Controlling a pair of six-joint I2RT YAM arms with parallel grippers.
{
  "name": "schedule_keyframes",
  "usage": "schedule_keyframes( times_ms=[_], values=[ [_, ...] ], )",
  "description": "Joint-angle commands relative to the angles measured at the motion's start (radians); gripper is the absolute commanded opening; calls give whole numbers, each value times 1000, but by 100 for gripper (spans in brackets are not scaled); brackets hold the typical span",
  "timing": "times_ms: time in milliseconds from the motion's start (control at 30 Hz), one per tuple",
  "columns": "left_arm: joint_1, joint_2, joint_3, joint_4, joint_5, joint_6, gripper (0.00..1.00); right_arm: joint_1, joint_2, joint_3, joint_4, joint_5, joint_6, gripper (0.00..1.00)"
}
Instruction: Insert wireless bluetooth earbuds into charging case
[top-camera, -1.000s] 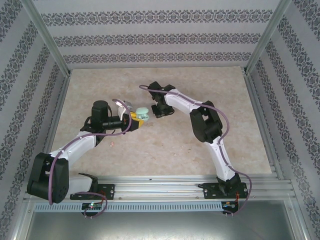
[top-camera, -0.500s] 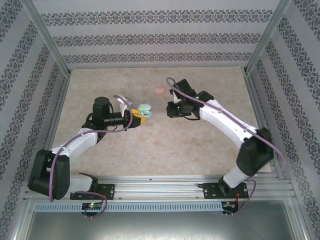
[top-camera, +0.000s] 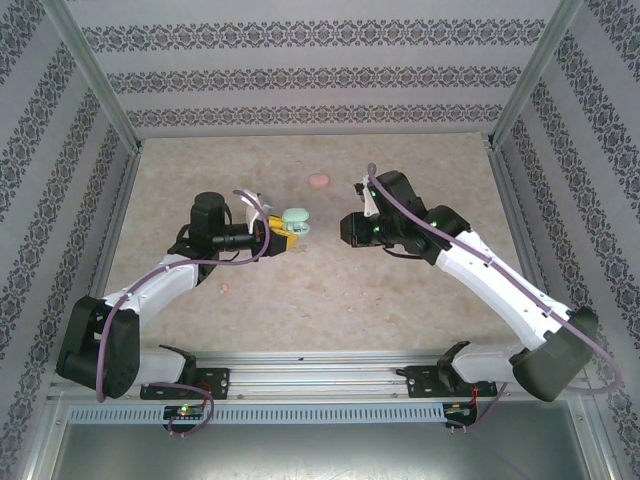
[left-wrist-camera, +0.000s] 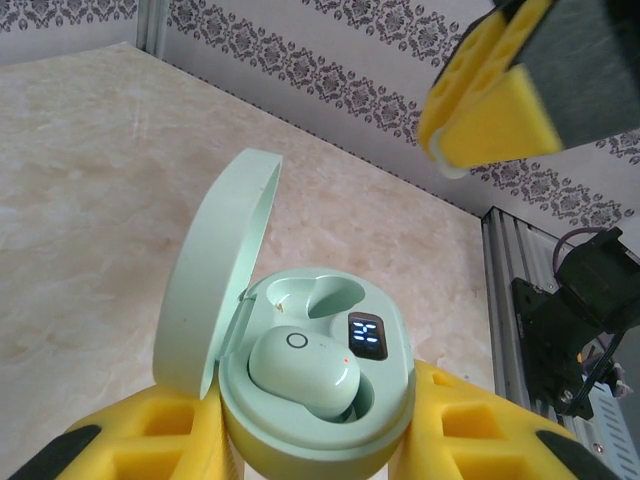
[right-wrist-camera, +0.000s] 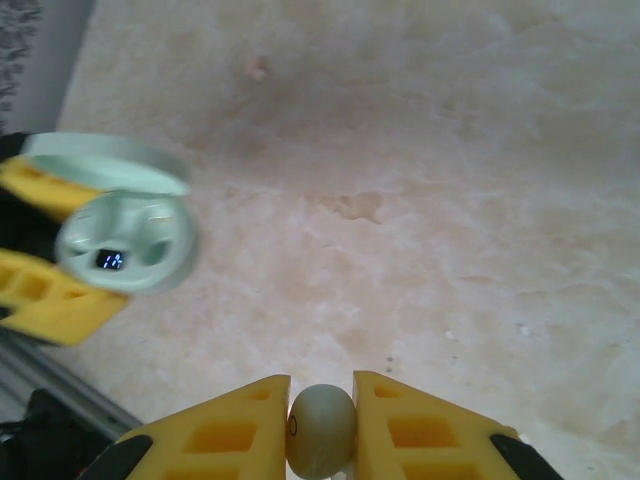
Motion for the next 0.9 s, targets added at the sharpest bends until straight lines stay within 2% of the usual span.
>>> schedule_keyframes(
  times_ms=[0, 233, 400, 633, 867],
  values=[
    [-21, -6, 29, -5, 26, 13, 11, 46, -17, 25, 48, -47, -5, 20],
    [-36, -25, 21, 27, 21, -20, 11, 81, 36, 115, 56, -160, -73, 19],
    [-42, -28, 7, 70, 33, -58, 11, 85, 58, 120, 98, -211, -84, 19],
    [-54, 4, 13, 151, 59, -138, 11, 84, 99, 117, 149, -240, -87, 19],
    [-63, 8, 20, 166, 66, -140, 11, 58, 126, 139, 121, -243, -115, 19]
  ],
)
